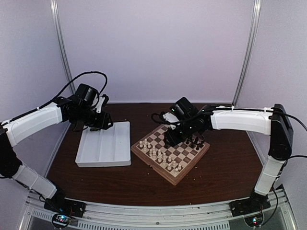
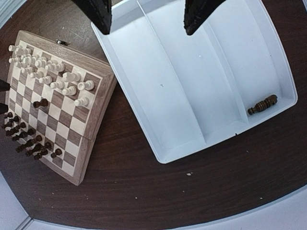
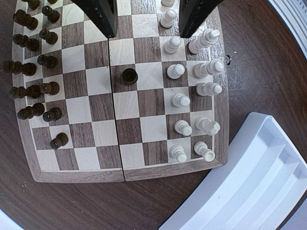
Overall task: Set up the chess pieces on the board
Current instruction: Move the chessboard to the center of the board.
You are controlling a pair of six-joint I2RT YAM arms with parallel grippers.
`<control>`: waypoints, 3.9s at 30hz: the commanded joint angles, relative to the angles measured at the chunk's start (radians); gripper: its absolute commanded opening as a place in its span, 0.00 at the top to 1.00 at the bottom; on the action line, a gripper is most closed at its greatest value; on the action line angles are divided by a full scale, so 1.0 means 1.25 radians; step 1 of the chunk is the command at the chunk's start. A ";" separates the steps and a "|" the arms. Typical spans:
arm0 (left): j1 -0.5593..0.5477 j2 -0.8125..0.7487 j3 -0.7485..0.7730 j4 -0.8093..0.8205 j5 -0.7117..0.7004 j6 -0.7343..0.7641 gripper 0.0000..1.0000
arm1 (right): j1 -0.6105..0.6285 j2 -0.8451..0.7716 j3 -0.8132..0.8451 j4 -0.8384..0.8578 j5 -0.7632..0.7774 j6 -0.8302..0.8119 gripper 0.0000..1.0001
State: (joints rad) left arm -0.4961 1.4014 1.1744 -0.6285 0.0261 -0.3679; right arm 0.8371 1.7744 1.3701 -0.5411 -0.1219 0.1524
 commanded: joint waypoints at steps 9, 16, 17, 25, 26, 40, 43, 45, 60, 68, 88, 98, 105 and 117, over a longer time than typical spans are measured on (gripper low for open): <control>-0.002 0.060 0.008 0.095 0.157 -0.001 0.53 | 0.002 0.021 0.022 -0.011 0.041 0.002 0.56; -0.004 0.193 0.095 0.107 0.210 0.025 0.58 | -0.009 -0.017 -0.007 0.012 0.076 0.021 0.56; -0.006 0.218 0.117 0.108 0.217 0.026 0.59 | -0.015 -0.031 -0.015 0.014 0.082 0.024 0.56; -0.023 0.423 0.290 0.105 0.279 0.016 0.64 | -0.136 -0.170 -0.119 0.018 0.069 0.051 0.57; -0.027 0.445 0.314 0.096 0.282 0.014 0.67 | -0.159 -0.184 -0.133 0.019 0.064 0.054 0.58; -0.038 0.694 0.592 -0.015 0.331 0.007 1.00 | -0.459 -0.168 -0.270 0.189 -0.229 0.134 1.00; -0.036 0.743 0.644 -0.039 0.342 -0.004 1.00 | -0.488 -0.101 -0.243 0.197 -0.290 0.144 1.00; -0.035 0.769 0.675 -0.059 0.349 -0.015 1.00 | -0.506 -0.059 -0.223 0.196 -0.330 0.141 1.00; -0.003 0.860 0.720 -0.101 0.441 -0.043 1.00 | -0.532 0.138 -0.134 0.157 -0.451 0.117 1.00; -0.003 0.872 0.697 -0.108 0.463 -0.038 1.00 | -0.532 0.173 -0.126 0.141 -0.481 0.105 1.00; -0.048 0.803 0.608 -0.121 0.495 -0.008 1.00 | -0.503 0.084 -0.260 0.183 -0.487 0.125 1.00; -0.091 0.767 0.583 -0.148 0.485 0.011 1.00 | -0.503 0.013 -0.334 0.190 -0.478 0.130 1.00; -0.126 0.755 0.573 -0.148 0.483 0.010 1.00 | -0.491 -0.050 -0.413 0.210 -0.471 0.155 1.00; -0.134 0.671 0.623 -0.145 0.331 0.005 0.97 | -0.489 -0.208 -0.380 0.086 -0.265 0.127 0.97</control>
State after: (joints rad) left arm -0.6632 2.3531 1.9022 -0.8150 0.5266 -0.3721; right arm 0.2184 1.6066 0.8322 -0.3634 -0.6006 0.3370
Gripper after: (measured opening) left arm 0.006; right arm 0.012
